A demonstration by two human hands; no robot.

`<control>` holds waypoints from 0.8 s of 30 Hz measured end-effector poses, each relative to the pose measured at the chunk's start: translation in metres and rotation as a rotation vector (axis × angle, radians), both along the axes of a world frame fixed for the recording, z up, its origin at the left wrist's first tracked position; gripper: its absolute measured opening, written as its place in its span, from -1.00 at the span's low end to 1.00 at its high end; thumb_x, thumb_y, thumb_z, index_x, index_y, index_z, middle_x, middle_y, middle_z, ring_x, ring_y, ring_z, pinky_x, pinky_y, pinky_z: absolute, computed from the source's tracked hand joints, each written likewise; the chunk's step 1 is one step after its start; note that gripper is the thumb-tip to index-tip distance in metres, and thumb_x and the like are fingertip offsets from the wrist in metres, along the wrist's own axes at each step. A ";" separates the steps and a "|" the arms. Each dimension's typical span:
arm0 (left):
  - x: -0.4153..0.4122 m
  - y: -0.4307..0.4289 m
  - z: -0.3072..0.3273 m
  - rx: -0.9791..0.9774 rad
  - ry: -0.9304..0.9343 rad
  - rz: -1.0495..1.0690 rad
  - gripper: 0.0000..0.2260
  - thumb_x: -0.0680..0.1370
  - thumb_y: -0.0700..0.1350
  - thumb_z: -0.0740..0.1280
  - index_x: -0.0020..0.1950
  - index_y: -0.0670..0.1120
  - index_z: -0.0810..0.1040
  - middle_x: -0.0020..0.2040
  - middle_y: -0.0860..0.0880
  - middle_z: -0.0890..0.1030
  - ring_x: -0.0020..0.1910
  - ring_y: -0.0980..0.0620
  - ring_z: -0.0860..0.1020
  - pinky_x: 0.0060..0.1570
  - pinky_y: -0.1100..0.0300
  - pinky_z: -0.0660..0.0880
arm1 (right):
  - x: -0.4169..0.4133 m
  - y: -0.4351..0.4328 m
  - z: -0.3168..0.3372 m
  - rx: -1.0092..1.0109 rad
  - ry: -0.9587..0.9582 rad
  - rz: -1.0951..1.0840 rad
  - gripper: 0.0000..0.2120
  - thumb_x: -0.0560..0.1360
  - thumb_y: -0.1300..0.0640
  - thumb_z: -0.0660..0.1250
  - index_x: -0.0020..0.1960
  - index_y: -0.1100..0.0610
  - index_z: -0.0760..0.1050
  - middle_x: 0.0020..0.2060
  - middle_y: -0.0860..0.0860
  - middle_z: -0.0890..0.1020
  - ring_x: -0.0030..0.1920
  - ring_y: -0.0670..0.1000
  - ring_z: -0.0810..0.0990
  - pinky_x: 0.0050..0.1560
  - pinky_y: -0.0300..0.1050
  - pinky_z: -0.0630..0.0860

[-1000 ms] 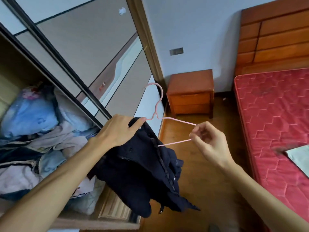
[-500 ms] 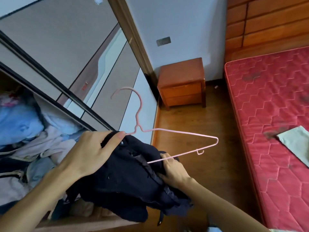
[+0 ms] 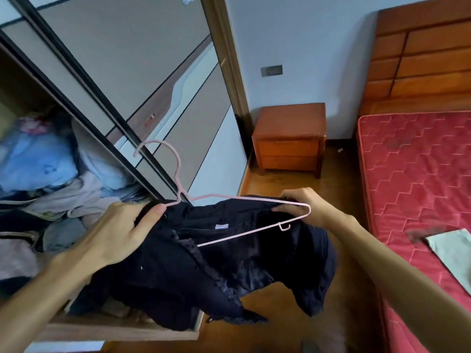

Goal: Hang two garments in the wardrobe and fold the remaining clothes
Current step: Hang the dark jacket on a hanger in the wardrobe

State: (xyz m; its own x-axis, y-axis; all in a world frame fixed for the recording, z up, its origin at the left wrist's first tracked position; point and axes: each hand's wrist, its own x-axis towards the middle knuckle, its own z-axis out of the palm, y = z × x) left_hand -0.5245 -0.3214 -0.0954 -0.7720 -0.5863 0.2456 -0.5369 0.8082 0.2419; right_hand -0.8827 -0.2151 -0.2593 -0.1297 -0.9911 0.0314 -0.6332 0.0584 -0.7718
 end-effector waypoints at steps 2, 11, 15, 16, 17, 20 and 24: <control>0.008 -0.009 -0.003 0.002 -0.017 0.043 -0.72 0.60 0.31 0.03 -0.24 0.45 0.43 -0.53 0.02 0.39 -0.51 0.07 0.42 -0.46 0.09 0.35 | -0.009 -0.002 0.035 0.068 -0.038 0.063 -0.74 0.45 -0.14 0.48 -0.24 0.04 0.62 -0.36 0.02 0.63 -0.33 -0.03 0.56 -0.27 -0.05 0.47; -0.009 -0.006 -0.012 -0.017 0.020 0.327 -0.43 0.54 0.38 0.04 -0.50 0.01 0.21 -0.58 0.04 0.33 -0.54 0.03 0.40 -0.44 0.09 0.35 | 0.032 0.005 0.106 -0.032 -0.018 -0.197 -0.87 0.50 0.15 0.35 -0.01 0.11 0.66 -0.16 -0.02 0.71 -0.14 -0.05 0.65 -0.09 -0.08 0.60; -0.062 0.022 -0.018 0.077 0.055 0.309 -0.47 0.58 0.27 0.21 -0.47 -0.04 0.30 -0.55 0.01 0.40 -0.51 0.05 0.43 -0.44 0.12 0.31 | 0.104 -0.005 0.116 -0.143 -0.089 -0.210 -0.83 0.51 0.17 0.26 -0.08 0.21 0.60 -0.22 0.07 0.68 -0.20 0.09 0.62 -0.15 0.08 0.57; -0.072 0.025 -0.020 0.110 0.111 0.313 -0.49 0.59 0.22 0.24 -0.47 -0.04 0.30 -0.56 0.04 0.38 -0.51 0.06 0.42 -0.45 0.14 0.27 | 0.116 -0.007 0.122 -0.181 -0.133 -0.210 -0.85 0.52 0.17 0.26 -0.08 0.19 0.60 -0.22 0.05 0.68 -0.20 0.07 0.62 -0.15 0.06 0.56; -0.078 0.026 -0.018 0.140 0.176 0.331 -0.50 0.59 0.18 0.27 -0.48 -0.03 0.31 -0.57 0.06 0.37 -0.52 0.07 0.39 -0.47 0.17 0.24 | 0.123 -0.009 0.129 -0.219 -0.179 -0.198 -0.85 0.53 0.14 0.27 -0.07 0.16 0.60 -0.21 0.03 0.69 -0.19 0.04 0.63 -0.14 0.04 0.55; -0.071 0.015 -0.009 0.190 0.337 0.336 -0.50 0.57 0.20 0.30 -0.47 -0.05 0.37 -0.56 0.05 0.33 -0.52 0.11 0.31 -0.48 0.24 0.18 | 0.111 -0.008 0.151 -0.217 -0.221 0.009 -0.63 0.53 -0.22 0.26 0.02 0.05 0.64 -0.22 0.06 0.68 -0.21 0.04 0.63 -0.11 0.11 0.56; -0.055 0.013 0.000 0.164 0.395 0.287 -0.45 0.53 0.30 0.25 -0.42 -0.12 0.34 -0.52 -0.02 0.29 -0.49 0.08 0.27 -0.45 0.17 0.20 | 0.060 -0.010 0.157 -0.238 0.189 0.205 -0.46 0.45 -0.48 0.11 0.24 -0.26 0.58 -0.09 -0.02 0.51 0.01 -0.07 0.44 0.09 -0.17 0.41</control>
